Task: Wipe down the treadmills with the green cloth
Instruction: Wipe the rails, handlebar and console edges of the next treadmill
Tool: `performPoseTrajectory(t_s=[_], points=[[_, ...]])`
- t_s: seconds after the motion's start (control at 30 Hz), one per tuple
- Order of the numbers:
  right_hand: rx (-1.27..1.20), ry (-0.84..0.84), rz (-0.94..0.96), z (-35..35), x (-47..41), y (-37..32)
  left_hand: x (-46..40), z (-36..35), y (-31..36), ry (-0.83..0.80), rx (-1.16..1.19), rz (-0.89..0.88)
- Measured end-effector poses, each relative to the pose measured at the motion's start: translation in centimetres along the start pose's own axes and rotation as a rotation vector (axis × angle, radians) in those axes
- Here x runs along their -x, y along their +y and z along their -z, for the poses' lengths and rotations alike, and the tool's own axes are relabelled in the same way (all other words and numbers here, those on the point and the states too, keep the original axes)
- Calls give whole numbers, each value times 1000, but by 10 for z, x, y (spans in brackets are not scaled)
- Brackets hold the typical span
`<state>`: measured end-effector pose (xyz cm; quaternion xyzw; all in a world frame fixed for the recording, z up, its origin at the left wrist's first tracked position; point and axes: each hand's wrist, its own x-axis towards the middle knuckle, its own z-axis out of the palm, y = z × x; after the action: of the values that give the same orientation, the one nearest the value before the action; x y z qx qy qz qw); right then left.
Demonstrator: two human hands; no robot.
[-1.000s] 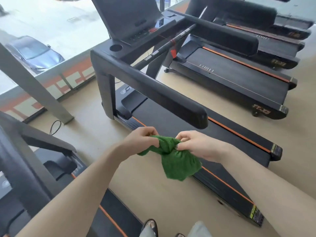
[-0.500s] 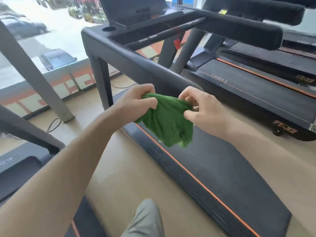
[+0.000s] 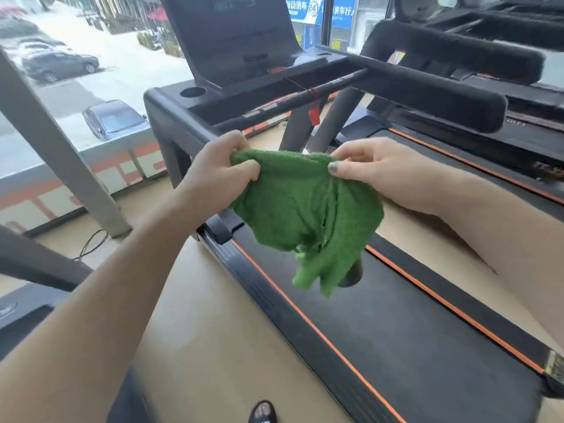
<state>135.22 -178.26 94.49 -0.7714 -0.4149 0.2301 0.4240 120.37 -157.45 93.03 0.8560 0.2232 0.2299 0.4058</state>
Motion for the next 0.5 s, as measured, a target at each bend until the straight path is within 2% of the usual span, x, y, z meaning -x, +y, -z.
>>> performPoseTrajectory(t_s=[0.1,0.13,0.2,0.23,0.3,0.33,0.43,0.5], points=[[520,113,-40,-6,-57,7,-24,-15,-30,138,-490,-133],[594,129,-73,-15,-68,14,-26,-25,-42,176,-546,-199],[498,109,-79,-38,-69,32,-15,-54,-57,176,-430,-282],[404,59,-59,-50,-62,39,-6,-71,-65,146,-329,-276],[374,-72,-50,-70,-49,50,7,-105,-76,98,-156,-218],[368,-93,-67,-73,-49,57,9,-120,-81,107,-99,-190],[79,-152,-189,-69,-77,72,-12,-140,-84,176,27,-95],[-7,-211,-242,-72,-108,80,-34,-138,-87,252,78,-86]])
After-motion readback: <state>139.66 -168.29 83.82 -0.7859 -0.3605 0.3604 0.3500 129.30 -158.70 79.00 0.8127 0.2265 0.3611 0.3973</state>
